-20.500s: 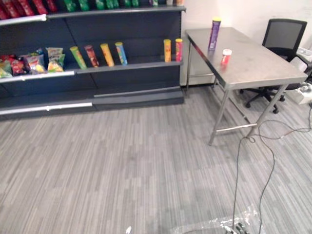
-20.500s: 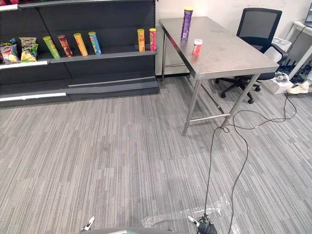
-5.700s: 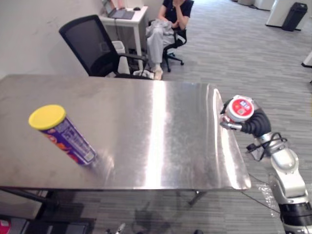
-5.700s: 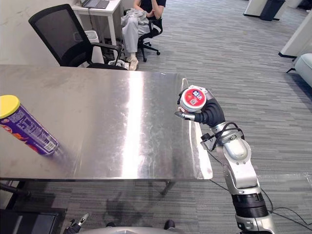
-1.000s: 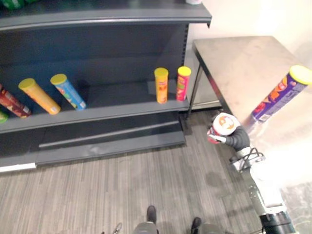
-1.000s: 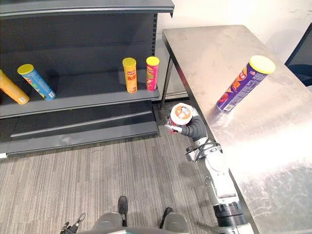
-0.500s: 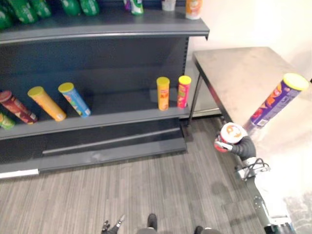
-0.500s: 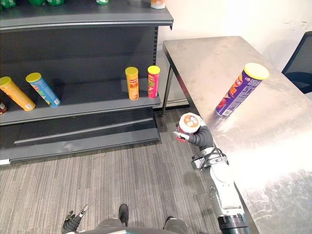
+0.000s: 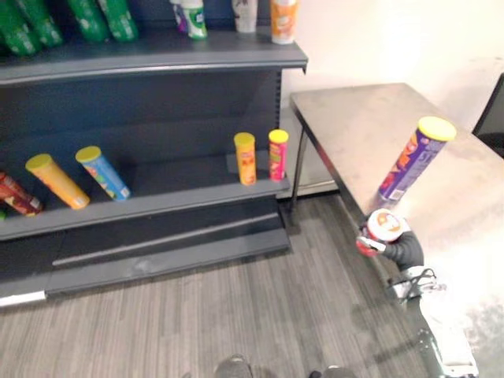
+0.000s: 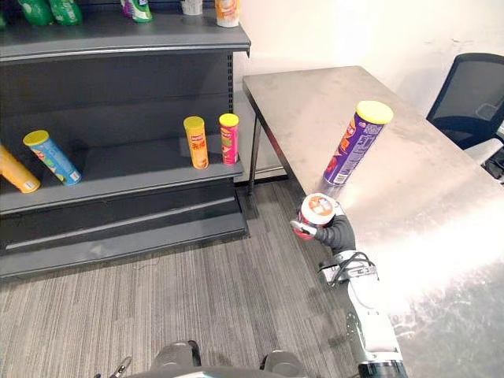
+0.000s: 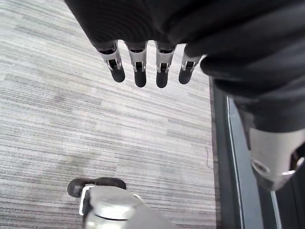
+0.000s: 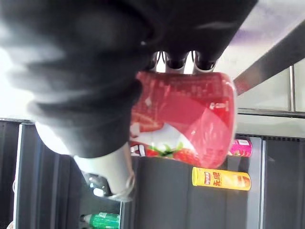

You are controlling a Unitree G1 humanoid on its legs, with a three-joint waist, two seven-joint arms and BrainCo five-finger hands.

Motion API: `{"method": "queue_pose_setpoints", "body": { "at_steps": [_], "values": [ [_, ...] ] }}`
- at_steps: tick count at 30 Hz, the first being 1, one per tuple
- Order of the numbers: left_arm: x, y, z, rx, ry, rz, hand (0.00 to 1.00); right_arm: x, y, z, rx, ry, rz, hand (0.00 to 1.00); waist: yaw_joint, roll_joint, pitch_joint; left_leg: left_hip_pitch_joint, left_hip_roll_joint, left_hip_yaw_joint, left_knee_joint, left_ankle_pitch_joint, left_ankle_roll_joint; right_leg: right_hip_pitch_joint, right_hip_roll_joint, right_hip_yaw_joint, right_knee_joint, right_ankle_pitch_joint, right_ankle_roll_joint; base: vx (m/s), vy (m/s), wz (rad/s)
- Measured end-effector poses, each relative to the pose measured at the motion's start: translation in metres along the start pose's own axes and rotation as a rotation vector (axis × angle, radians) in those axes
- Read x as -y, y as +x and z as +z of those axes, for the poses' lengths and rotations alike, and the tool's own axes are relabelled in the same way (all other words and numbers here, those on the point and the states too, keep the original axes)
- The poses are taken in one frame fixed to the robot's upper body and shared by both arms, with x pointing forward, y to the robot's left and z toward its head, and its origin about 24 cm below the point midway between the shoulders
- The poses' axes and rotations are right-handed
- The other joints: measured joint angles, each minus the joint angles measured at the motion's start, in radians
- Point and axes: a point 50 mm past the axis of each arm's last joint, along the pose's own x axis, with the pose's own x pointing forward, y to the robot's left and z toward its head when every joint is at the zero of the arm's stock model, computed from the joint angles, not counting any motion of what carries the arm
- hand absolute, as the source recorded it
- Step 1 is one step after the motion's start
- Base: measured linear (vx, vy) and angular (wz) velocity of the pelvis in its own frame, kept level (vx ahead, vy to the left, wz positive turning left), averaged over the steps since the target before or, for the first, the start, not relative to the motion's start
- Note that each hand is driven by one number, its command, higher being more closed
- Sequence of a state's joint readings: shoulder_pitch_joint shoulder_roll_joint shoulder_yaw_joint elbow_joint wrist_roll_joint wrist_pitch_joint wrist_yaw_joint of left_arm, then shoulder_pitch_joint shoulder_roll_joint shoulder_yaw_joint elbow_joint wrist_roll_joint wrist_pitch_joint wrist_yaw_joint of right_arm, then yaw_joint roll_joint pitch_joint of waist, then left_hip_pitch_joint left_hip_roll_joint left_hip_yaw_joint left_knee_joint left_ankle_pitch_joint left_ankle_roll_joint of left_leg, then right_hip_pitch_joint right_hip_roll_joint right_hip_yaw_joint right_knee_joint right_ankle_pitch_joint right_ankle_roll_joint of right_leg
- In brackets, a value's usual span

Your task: Put the gum and the chips on the shelf.

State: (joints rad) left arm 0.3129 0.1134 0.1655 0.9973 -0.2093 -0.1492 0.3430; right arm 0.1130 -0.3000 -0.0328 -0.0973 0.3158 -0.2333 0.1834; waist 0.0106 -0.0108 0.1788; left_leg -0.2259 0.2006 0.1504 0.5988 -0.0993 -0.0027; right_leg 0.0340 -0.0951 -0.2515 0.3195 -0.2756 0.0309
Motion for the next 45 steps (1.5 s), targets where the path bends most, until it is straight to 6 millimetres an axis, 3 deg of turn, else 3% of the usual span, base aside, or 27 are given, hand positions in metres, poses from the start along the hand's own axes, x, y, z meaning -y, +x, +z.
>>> {"method": "queue_pose_setpoints", "body": {
  "at_steps": [2, 3, 6, 8, 10, 11, 12, 14, 15, 18, 24, 26, 28, 29, 31, 34, 36, 38, 39, 40, 42, 45],
  "values": [
    [0.001, -0.004, -0.009, -0.027, 0.000, -0.005, 0.00, -0.001, 0.000, 0.000, 0.001, 0.003, 0.001, 1.00, 0.015, -0.011, 0.021, -0.025, -0.001, -0.023, 0.068, 0.038, -0.013, 0.021, -0.008, 0.016, 0.013, -0.013, -0.008, 0.01, -0.043, -0.10],
    [0.003, -0.006, -0.012, -0.036, -0.004, -0.016, 0.00, -0.001, 0.000, 0.000, 0.002, 0.002, 0.000, 1.00, 0.021, -0.003, 0.023, -0.022, 0.001, -0.026, 0.053, 0.034, -0.026, 0.022, -0.012, 0.018, 0.018, -0.017, -0.013, 0.01, -0.002, -0.09],
    [0.003, -0.008, -0.018, -0.041, 0.015, -0.025, 0.00, 0.001, -0.001, -0.002, 0.002, -0.002, -0.011, 1.00, 0.018, 0.002, 0.029, -0.007, 0.001, -0.026, -0.113, 0.034, -0.027, 0.005, -0.023, 0.028, 0.052, -0.036, -0.011, 0.08, 0.091, -0.03],
    [0.005, -0.008, -0.017, -0.037, 0.014, -0.027, 0.00, 0.003, -0.002, -0.007, -0.018, -0.001, -0.028, 1.00, 0.015, -0.017, 0.041, -0.006, 0.000, -0.039, -0.190, 0.037, -0.029, 0.007, -0.051, 0.041, 0.082, -0.059, 0.007, 0.12, 0.173, -0.11],
    [0.007, -0.009, -0.018, -0.043, 0.010, -0.030, 0.00, 0.004, -0.002, -0.006, -0.013, -0.005, -0.027, 1.00, 0.014, -0.016, 0.043, 0.007, 0.006, -0.085, -0.258, 0.049, -0.031, 0.008, -0.071, 0.072, 0.118, -0.091, 0.042, 0.14, 0.235, -0.35],
    [0.007, -0.012, -0.025, -0.064, 0.011, -0.029, 0.00, 0.006, -0.002, -0.004, 0.000, -0.016, -0.020, 1.00, 0.011, -0.002, 0.045, 0.028, 0.025, -0.069, -0.262, 0.065, -0.099, 0.019, -0.084, 0.095, 0.153, -0.122, 0.073, 0.20, 0.317, -0.39],
    [0.009, -0.010, -0.023, -0.064, 0.015, -0.030, 0.00, 0.006, -0.005, -0.006, -0.007, -0.013, -0.015, 1.00, 0.006, -0.022, 0.048, 0.034, -0.006, -0.035, -0.210, 0.011, -0.101, 0.033, -0.127, 0.112, 0.164, -0.136, 0.087, 0.21, 0.307, -0.32],
    [0.006, -0.006, -0.016, -0.042, 0.029, -0.029, 0.00, 0.008, -0.004, -0.001, 0.012, -0.022, -0.010, 1.00, -0.008, -0.043, 0.045, 0.005, -0.029, -0.017, -0.130, -0.054, -0.082, 0.049, -0.158, 0.123, 0.128, -0.130, 0.097, 0.21, 0.306, -0.12],
    [0.006, -0.003, -0.008, -0.023, 0.032, -0.029, 0.00, 0.011, -0.006, 0.001, 0.031, -0.028, -0.027, 1.00, -0.015, -0.054, 0.042, -0.014, -0.045, -0.005, -0.092, -0.084, -0.073, 0.059, -0.179, 0.120, 0.098, -0.114, 0.123, 0.23, 0.320, -0.04],
    [0.009, 0.002, 0.008, 0.028, 0.043, -0.042, 0.00, 0.014, -0.012, 0.004, 0.032, -0.034, -0.061, 1.00, -0.017, -0.062, 0.038, -0.031, -0.088, 0.012, -0.042, -0.138, -0.037, 0.077, -0.225, 0.125, 0.061, -0.044, 0.153, 0.30, 0.353, 0.04],
    [0.011, 0.002, 0.012, 0.052, 0.058, -0.055, 0.00, 0.012, -0.013, 0.004, 0.037, -0.021, -0.063, 1.00, -0.002, -0.066, 0.021, 0.014, -0.138, 0.047, -0.137, -0.145, -0.003, 0.069, -0.261, 0.123, 0.028, 0.142, 0.155, 0.17, 0.178, 0.01],
    [0.010, 0.002, 0.010, 0.047, 0.061, -0.051, 0.00, 0.012, -0.013, 0.003, 0.036, -0.022, -0.065, 1.00, 0.007, -0.070, -0.001, 0.036, -0.158, 0.054, -0.208, -0.132, 0.016, 0.006, -0.278, 0.122, 0.105, 0.209, 0.114, 0.15, 0.148, 0.06],
    [0.009, 0.002, 0.010, 0.051, 0.065, -0.048, 0.00, 0.010, -0.012, 0.003, 0.040, -0.019, -0.059, 1.00, 0.021, -0.071, -0.002, 0.082, -0.172, 0.051, -0.260, -0.125, 0.030, -0.098, -0.301, 0.128, 0.302, 0.288, 0.024, 0.15, 0.106, -0.01],
    [0.009, 0.001, 0.009, 0.050, 0.070, -0.046, 0.00, 0.008, -0.010, 0.002, 0.038, -0.014, -0.050, 1.00, 0.022, -0.071, -0.001, 0.100, -0.173, 0.049, -0.269, -0.127, 0.034, -0.128, -0.300, 0.138, 0.370, 0.293, 0.029, 0.15, 0.058, 0.00],
    [0.004, 0.000, 0.004, 0.039, 0.080, -0.020, 0.00, -0.005, 0.000, 0.001, 0.046, 0.008, 0.005, 1.00, 0.022, -0.069, 0.000, 0.177, -0.163, 0.050, -0.309, -0.129, 0.037, -0.200, -0.253, 0.121, 0.529, 0.185, 0.006, 0.18, -0.007, -0.06],
    [0.000, 0.001, 0.007, 0.047, 0.050, 0.002, 0.00, -0.014, 0.013, 0.004, 0.072, 0.019, 0.048, 1.00, 0.023, -0.062, 0.001, 0.231, -0.125, 0.051, -0.349, -0.133, 0.025, -0.276, -0.153, 0.059, 0.431, 0.082, 0.003, 0.16, -0.087, -0.07],
    [0.001, 0.003, 0.012, 0.063, 0.045, 0.004, 0.00, -0.014, 0.017, 0.006, 0.086, 0.017, 0.050, 1.00, 0.019, -0.059, 0.003, 0.228, -0.099, 0.026, -0.337, -0.143, 0.002, -0.311, -0.109, 0.061, 0.289, 0.087, 0.010, 0.16, -0.168, 0.23],
    [0.002, 0.004, 0.016, 0.073, 0.042, 0.010, 0.00, -0.013, 0.017, 0.007, 0.086, 0.012, 0.044, 1.00, 0.019, -0.061, 0.003, 0.226, -0.082, -0.006, -0.310, -0.163, -0.030, -0.304, -0.097, 0.075, 0.118, 0.125, 0.037, 0.23, -0.282, 0.49],
    [-0.003, 0.006, 0.020, 0.083, 0.043, 0.026, 0.00, -0.014, 0.018, 0.007, 0.088, 0.015, 0.040, 1.00, 0.020, -0.082, -0.001, 0.222, -0.088, -0.026, -0.286, -0.187, -0.064, -0.282, -0.103, 0.093, -0.002, 0.223, 0.035, 0.20, -0.292, 0.55],
    [-0.004, 0.006, 0.022, 0.087, 0.037, 0.032, 0.00, -0.014, 0.019, 0.008, 0.091, 0.013, 0.043, 1.00, 0.022, -0.102, -0.001, 0.224, -0.091, -0.032, -0.271, -0.200, -0.076, -0.273, -0.115, 0.096, -0.028, 0.273, 0.063, 0.17, -0.285, 0.45],
    [0.008, 0.003, 0.020, 0.068, 0.008, 0.013, 0.00, -0.015, 0.027, 0.009, 0.098, 0.012, 0.052, 1.00, 0.026, -0.037, 0.002, 0.227, -0.016, -0.048, -0.269, -0.213, -0.112, -0.251, -0.048, 0.040, -0.027, 0.236, 0.038, 0.16, -0.267, 0.20],
    [0.009, 0.002, 0.017, 0.048, -0.015, 0.023, 0.00, -0.019, 0.034, 0.012, 0.112, 0.013, 0.071, 1.00, 0.031, -0.015, 0.002, 0.247, 0.026, -0.048, -0.341, -0.172, -0.150, -0.252, -0.003, 0.021, -0.043, 0.227, 0.014, 0.15, -0.215, 0.02]
  ]
}}
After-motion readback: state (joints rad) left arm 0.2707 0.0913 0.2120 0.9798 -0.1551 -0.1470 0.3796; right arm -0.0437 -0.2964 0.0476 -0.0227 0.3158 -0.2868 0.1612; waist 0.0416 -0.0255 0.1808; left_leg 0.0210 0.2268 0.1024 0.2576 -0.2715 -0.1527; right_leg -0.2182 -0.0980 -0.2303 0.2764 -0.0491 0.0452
